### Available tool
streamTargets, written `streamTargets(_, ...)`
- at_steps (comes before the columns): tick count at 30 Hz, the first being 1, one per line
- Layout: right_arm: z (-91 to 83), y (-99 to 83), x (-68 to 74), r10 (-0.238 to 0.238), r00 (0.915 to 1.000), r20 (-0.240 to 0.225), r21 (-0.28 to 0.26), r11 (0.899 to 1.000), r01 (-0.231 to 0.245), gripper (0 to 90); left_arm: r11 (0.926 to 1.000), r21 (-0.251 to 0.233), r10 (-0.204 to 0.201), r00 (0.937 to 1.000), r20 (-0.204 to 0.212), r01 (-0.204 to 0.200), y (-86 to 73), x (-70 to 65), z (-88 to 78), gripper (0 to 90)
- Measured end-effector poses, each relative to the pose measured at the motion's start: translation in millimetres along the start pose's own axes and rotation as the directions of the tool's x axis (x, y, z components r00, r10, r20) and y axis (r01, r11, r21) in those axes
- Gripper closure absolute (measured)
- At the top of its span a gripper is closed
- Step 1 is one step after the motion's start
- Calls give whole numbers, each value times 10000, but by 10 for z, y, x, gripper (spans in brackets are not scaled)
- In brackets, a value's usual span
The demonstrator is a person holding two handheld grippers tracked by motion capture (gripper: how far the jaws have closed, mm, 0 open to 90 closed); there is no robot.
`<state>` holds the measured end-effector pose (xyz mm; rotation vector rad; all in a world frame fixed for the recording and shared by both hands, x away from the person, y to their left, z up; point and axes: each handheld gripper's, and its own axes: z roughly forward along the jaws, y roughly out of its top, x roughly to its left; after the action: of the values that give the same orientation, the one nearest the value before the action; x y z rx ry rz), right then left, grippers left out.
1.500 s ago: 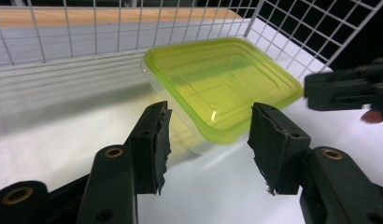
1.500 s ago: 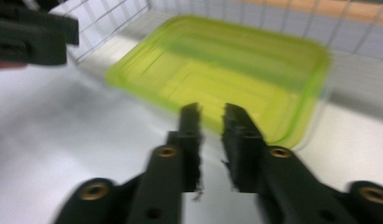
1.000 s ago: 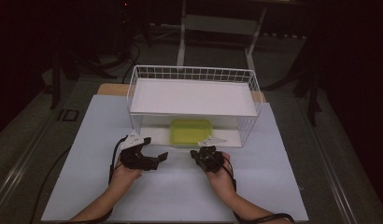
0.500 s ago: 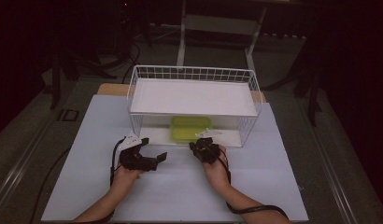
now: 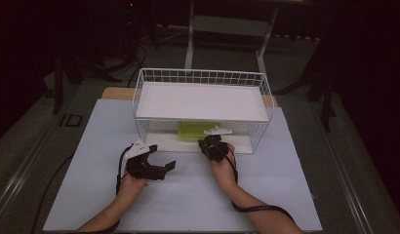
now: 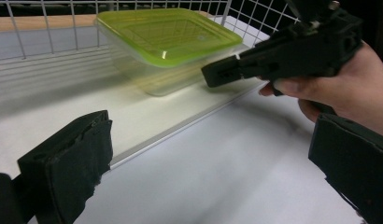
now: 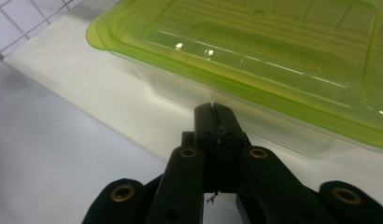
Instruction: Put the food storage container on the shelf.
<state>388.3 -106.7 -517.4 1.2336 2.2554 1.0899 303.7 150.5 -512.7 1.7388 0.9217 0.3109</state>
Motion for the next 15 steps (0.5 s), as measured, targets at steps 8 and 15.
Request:
streamTargets(8,52,58,-37,212,9996,195,-49,9998,-211,899,10000,-2,-18,10000,82,18,-7,-11,7,5)
streamTargets(15,93,61,-38,140,9995,269,-69,9999,-138,898,9999,135,75,9998,189,-78,-21,-25,27,5)
